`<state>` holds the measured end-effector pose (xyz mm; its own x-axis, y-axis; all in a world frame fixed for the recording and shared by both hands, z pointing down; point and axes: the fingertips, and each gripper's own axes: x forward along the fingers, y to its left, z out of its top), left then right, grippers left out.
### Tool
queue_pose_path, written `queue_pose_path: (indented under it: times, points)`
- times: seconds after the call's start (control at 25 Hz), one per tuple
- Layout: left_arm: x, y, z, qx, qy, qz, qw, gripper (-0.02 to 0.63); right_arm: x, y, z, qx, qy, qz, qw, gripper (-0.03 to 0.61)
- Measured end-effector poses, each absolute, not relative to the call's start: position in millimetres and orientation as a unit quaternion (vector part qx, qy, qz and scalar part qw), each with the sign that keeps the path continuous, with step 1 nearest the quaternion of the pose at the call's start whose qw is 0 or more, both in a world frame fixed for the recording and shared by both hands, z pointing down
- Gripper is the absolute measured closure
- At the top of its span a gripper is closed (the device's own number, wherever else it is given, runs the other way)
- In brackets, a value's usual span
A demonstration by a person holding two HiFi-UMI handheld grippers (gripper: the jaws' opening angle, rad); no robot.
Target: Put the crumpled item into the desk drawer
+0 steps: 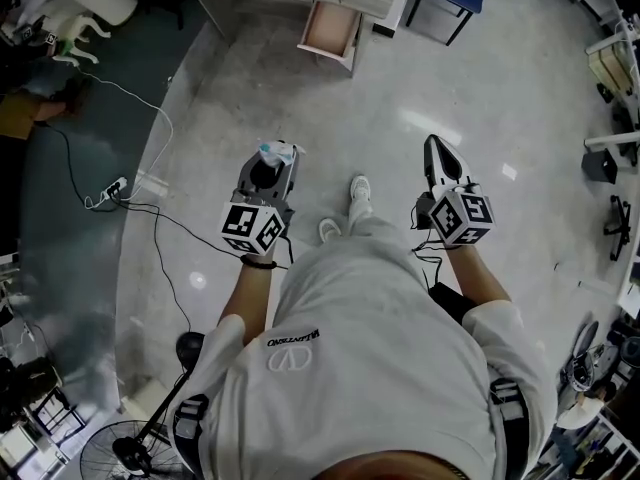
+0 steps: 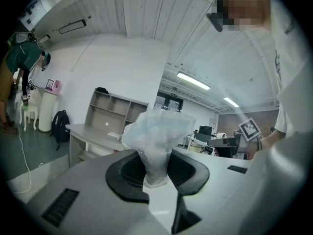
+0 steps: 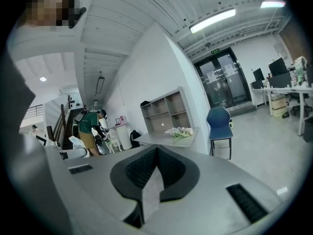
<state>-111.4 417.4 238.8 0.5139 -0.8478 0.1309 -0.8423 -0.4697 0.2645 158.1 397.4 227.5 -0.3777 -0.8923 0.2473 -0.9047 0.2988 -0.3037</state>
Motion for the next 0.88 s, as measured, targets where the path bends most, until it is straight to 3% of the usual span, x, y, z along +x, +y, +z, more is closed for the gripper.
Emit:
queue_pose_path:
  times: [0.88]
  points:
    - [-65.0,257.0,238.1,0.841,-0.521,-0.007,0.145,0.517,173.9,225.4,233.1,0.497,-0.842,0.208,0.020,0.580]
